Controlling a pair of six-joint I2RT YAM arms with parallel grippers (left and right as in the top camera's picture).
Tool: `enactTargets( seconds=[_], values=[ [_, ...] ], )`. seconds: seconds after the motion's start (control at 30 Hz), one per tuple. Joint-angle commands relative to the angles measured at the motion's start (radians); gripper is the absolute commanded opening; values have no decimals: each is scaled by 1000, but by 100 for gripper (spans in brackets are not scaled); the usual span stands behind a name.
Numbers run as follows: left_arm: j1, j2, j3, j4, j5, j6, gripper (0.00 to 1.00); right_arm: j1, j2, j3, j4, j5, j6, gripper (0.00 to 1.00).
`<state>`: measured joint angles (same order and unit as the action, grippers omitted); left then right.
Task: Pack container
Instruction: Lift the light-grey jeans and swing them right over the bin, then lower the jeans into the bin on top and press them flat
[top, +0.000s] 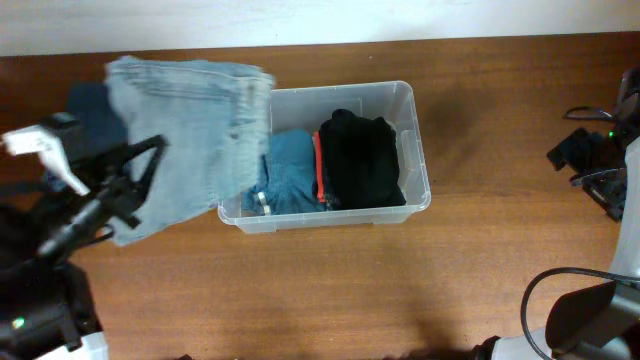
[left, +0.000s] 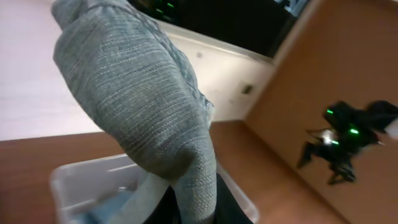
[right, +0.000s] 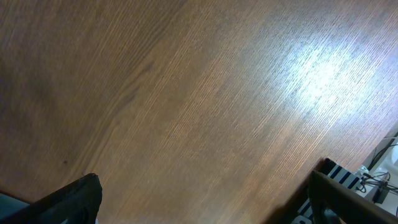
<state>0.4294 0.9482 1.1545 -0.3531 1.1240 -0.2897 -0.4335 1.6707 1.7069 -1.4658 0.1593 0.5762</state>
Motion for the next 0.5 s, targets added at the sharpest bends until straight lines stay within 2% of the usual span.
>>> enactTargets(
  seconds=[0.0, 0.13, 0.27, 0.4, 0.47],
  values=[
    [-178, 24, 26, 90, -150, -68, 1, -5, -13, -3, 0, 6, 9, 98],
    [-441, 114, 26, 276, -278, -92, 1, -5, -13, -3, 0, 6, 9, 98],
    [-628, 233, 26, 349, -428, -122, 1, -5, -13, -3, 0, 6, 9, 98],
    [-732, 362, 26, 468, -488, -145, 1, -5, -13, -3, 0, 6, 9, 98],
    [-755, 431, 26, 527, -517, -193, 1, -5, -13, -3, 0, 6, 9, 98]
  ],
)
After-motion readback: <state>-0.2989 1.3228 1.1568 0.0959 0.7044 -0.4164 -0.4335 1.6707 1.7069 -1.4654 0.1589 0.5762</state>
